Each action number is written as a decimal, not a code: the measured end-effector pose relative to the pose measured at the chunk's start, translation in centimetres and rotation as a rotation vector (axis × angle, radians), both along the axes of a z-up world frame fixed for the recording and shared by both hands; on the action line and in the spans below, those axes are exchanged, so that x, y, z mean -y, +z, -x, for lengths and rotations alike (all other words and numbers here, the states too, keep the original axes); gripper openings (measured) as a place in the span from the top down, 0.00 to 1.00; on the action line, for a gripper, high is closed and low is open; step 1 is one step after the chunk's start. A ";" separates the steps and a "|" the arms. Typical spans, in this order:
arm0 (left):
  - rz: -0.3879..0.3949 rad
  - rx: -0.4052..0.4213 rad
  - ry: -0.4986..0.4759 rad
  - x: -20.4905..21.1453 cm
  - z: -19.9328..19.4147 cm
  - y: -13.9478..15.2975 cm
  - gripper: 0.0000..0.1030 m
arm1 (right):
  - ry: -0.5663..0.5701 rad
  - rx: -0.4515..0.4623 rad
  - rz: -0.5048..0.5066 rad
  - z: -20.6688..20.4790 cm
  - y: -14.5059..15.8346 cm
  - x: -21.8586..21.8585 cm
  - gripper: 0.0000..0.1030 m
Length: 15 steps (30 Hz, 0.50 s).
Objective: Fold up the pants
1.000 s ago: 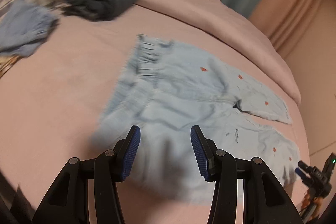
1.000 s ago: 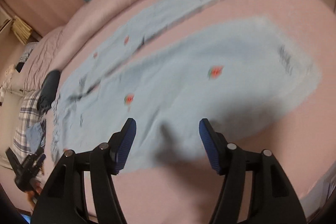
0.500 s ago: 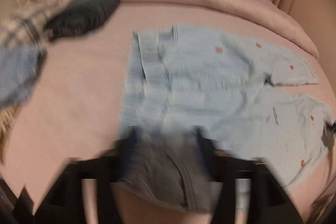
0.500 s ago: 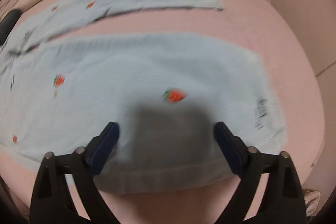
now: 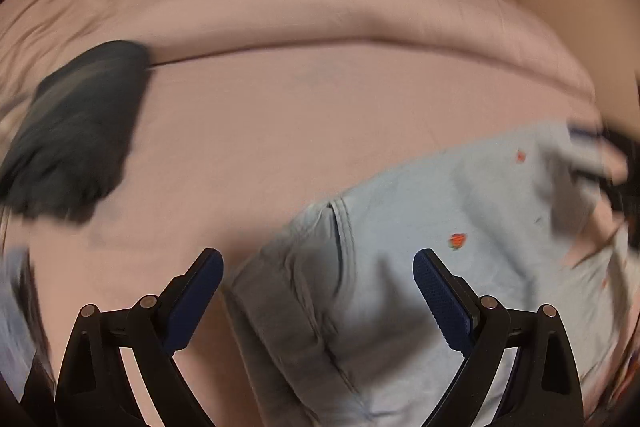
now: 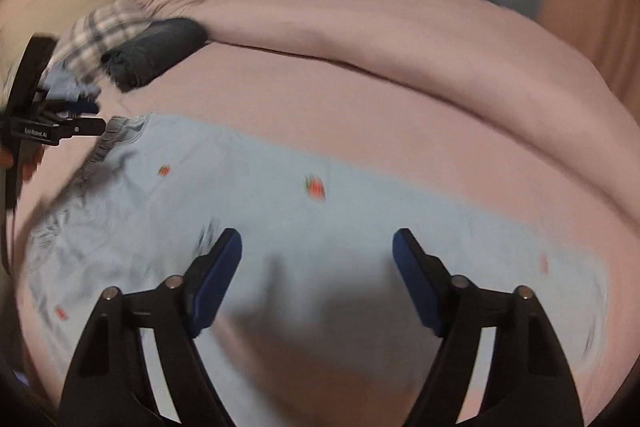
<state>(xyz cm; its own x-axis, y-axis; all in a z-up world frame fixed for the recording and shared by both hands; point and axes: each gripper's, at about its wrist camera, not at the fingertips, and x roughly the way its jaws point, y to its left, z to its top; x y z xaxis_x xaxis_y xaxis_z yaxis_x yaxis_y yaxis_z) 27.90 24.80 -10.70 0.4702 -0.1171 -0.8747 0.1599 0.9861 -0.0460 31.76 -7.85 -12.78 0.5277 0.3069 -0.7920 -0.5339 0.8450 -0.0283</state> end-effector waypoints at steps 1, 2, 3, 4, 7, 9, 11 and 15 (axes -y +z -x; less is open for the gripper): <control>-0.024 -0.012 -0.017 0.3 -0.7 -0.5 0.14 | 0.028 0.002 0.026 -0.5 -0.3 -0.8 0.27; -0.044 -0.045 -0.041 0.6 -1.6 -1.3 0.21 | 0.049 -0.001 0.059 -2.2 -0.5 -1.5 0.27; -0.056 -0.093 -0.062 0.8 -2.2 -2.3 0.28 | 0.070 -0.025 0.096 -4.3 -1.1 -2.3 0.29; -0.068 -0.141 -0.071 0.8 -2.9 -3.4 0.39 | 0.081 -0.046 0.120 -5.6 -1.4 -2.6 0.31; -0.036 -0.159 -0.102 0.9 -3.2 -4.0 0.50 | 0.122 -0.147 0.189 -8.9 -4.2 -3.9 0.46; -0.007 -0.135 -0.108 1.0 -2.8 -3.6 0.65 | 0.158 -0.207 0.244 -10.0 -6.4 -4.8 0.63; -0.012 -0.109 -0.115 1.3 -2.2 -3.2 0.73 | 0.200 -0.197 0.215 -9.9 -6.2 -5.4 0.94; -0.010 -0.016 -0.074 0.9 -1.6 -2.1 0.74 | 0.226 -0.095 0.299 -9.6 -5.3 -6.8 0.97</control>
